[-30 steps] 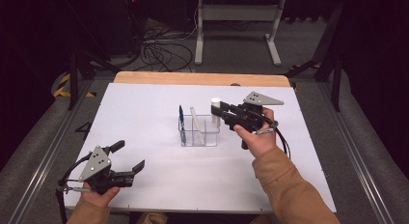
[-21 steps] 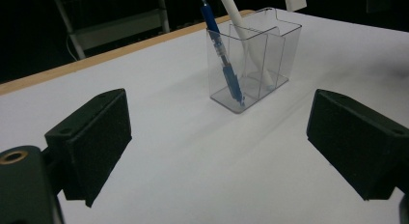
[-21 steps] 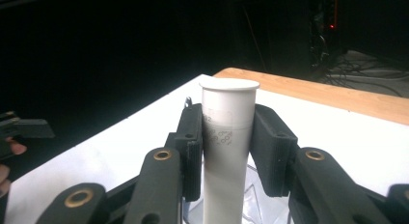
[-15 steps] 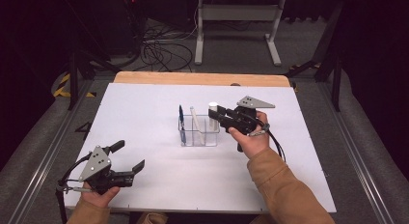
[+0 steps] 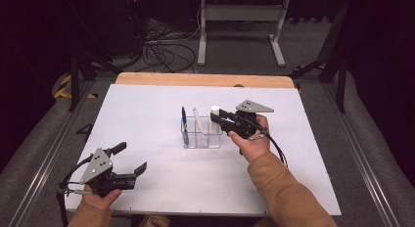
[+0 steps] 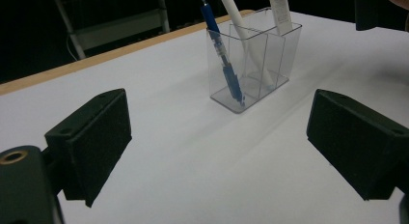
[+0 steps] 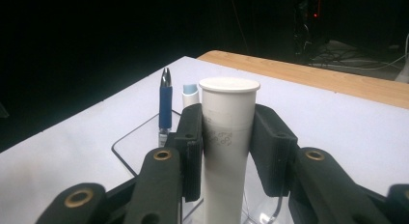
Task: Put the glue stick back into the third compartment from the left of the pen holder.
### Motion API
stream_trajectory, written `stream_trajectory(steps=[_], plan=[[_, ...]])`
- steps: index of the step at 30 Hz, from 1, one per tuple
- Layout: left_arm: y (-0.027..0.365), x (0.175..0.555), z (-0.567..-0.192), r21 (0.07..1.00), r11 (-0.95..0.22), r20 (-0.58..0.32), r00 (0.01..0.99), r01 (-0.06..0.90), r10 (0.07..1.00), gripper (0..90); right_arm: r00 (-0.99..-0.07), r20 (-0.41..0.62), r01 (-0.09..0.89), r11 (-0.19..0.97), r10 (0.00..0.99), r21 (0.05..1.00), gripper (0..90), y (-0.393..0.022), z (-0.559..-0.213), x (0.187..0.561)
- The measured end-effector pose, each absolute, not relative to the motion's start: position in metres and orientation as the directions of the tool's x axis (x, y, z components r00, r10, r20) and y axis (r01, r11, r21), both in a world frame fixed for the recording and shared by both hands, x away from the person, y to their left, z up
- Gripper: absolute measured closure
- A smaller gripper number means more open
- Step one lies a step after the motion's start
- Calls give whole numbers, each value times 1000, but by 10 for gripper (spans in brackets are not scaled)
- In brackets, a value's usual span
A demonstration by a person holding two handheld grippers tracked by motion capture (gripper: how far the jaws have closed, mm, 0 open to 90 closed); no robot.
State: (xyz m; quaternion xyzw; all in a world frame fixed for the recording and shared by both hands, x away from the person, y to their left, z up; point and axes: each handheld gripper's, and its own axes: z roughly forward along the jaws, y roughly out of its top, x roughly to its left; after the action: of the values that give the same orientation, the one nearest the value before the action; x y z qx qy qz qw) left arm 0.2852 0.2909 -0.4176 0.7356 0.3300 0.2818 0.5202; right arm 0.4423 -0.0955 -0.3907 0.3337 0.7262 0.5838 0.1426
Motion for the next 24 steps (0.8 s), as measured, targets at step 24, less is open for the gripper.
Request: stream_trajectory(steps=[24], plan=[[290, 286, -417, 951, -241, 71, 622, 193, 780, 93, -728, 81, 196, 94, 680, 976, 358, -105, -377, 434]])
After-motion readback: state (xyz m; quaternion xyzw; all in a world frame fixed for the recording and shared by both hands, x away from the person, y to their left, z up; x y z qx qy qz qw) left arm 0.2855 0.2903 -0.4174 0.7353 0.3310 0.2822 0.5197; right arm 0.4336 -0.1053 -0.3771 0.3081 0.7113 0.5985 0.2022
